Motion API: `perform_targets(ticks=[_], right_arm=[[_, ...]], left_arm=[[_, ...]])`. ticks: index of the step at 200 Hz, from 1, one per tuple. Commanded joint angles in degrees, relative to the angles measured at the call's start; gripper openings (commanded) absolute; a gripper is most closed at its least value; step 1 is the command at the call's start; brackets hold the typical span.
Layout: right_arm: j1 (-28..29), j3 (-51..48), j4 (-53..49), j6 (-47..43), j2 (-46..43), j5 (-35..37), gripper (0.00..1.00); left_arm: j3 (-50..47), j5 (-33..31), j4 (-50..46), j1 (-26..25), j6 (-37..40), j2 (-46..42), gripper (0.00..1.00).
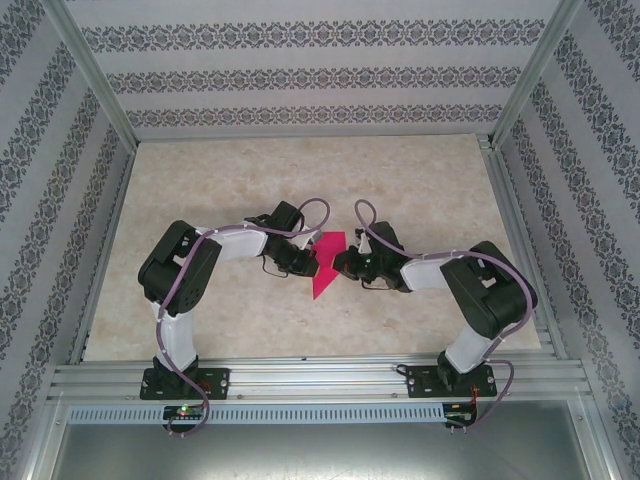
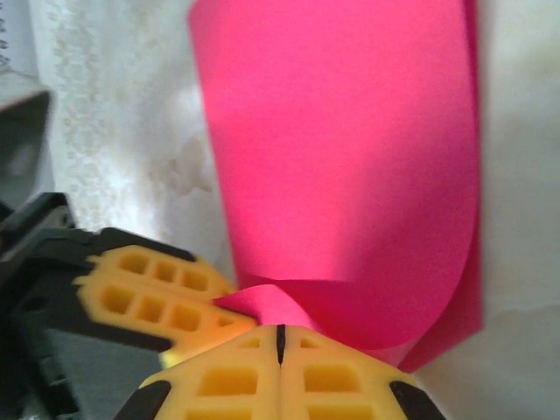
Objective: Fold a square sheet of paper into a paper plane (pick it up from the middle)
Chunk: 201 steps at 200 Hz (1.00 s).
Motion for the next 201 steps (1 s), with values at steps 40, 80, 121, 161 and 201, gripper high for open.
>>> perform_targets(ticks=[40,80,121,161,201], right_arm=[[-0.4,0.8,-1.4,-1.4,1.9,0.0,0.07],[-3.6,1.5,-3.9,-3.0,-3.8,-2.4,0.08],[-5.1,2.9,-3.9,-3.8,-0.9,-4.8,0.07],[-5.0,3.0,-5.0,-4.3,3.6,-1.7,0.07],[-5.0,3.9,-8.7,-5.0,3.2,0.2,0.07]], left_arm=[[0.3,-4.0,-4.3,0.5,1.9,2.6,0.02],[0.4,-3.9,-4.7,0.4,2.1,2.6,0.01],[0.3,-3.9,-4.7,0.4,2.0,2.5,0.02],[0.2,-4.0,-4.7,0.5,2.0,2.5,0.02],[-0.1,-4.1,-4.9,0.5,2.4,2.4,0.01]])
